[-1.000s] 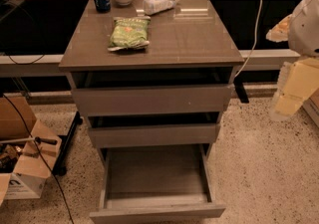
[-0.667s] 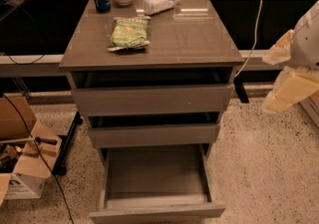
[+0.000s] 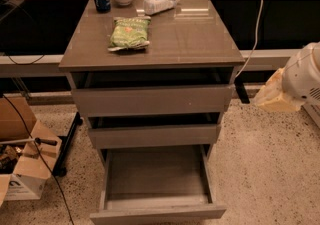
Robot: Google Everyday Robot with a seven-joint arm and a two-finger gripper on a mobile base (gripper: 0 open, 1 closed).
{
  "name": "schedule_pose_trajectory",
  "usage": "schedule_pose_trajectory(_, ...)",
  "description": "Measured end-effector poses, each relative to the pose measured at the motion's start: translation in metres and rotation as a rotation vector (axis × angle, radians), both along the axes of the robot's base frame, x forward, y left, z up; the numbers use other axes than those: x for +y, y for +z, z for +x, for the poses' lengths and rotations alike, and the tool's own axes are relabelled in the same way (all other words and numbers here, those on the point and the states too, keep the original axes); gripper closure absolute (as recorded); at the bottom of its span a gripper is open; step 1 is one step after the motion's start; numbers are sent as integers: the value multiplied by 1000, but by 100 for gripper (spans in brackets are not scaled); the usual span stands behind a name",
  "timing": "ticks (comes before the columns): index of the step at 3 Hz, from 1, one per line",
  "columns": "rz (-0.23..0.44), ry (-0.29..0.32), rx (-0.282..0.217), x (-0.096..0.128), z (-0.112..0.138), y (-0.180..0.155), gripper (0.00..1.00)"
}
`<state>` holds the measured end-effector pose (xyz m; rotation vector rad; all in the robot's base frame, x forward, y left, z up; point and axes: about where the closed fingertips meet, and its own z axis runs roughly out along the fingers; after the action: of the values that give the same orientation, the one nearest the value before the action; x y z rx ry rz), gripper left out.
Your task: Close bottom drawer
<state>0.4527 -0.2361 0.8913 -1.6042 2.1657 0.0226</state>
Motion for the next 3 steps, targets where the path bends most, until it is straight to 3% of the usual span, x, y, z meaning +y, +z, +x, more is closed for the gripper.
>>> schedule_pose_trajectory(1,134,-74,51,-17,26,-57,100)
schedule_pose_trajectory(2,133,-73,55,-17,26,-59,100)
schedule_pose_trajectory(3,121,-46,66,-5,28,-91,100)
